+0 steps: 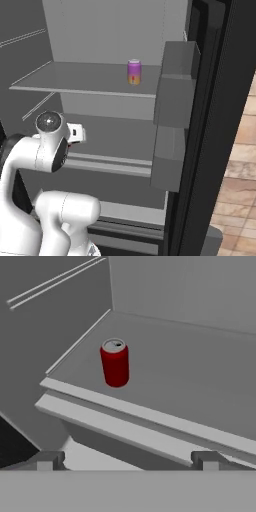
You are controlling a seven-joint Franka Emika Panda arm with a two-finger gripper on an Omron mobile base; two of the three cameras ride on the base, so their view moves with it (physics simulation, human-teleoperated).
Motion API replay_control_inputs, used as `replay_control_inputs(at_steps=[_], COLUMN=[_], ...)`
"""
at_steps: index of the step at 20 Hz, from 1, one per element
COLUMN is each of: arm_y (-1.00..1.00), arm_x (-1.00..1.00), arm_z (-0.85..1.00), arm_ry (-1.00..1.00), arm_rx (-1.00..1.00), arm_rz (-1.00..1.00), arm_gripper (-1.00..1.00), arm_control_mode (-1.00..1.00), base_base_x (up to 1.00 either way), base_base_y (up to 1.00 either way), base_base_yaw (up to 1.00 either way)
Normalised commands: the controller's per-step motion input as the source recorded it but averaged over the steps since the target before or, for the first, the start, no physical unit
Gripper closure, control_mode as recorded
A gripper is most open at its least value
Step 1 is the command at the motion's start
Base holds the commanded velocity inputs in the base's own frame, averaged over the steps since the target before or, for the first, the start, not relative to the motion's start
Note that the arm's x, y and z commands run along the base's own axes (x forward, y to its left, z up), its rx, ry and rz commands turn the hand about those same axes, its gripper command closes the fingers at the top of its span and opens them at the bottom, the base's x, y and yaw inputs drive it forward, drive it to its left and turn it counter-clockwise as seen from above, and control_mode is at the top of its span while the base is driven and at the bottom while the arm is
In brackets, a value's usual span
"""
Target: Open the fridge, grab two sodas, and place both sodas inside the bowl with ice on the dining counter.
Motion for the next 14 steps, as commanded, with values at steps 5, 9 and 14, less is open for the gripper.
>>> replay_control_inputs(at_steps=[5, 9, 14], arm_y=[0.08, 0.08, 0.0], arm_x=[0.13, 0.04, 0.05], arm_z=[-0.31, -0.2, -0.19], arm_ry=[-0.13, -0.08, -0.01], arm_rx=[0.11, 0.12, 0.1], arm_rz=[0.0, 0.0, 0.0], arm_gripper=[-1.0, -1.0, -1.0], arm_control_mode=[-1.0, -1.0, -1.0], base_base_x=[0.0, 0.0, 0.0], base_base_y=[0.0, 0.0, 0.0], base_base_yaw=[0.0, 0.0, 0.0])
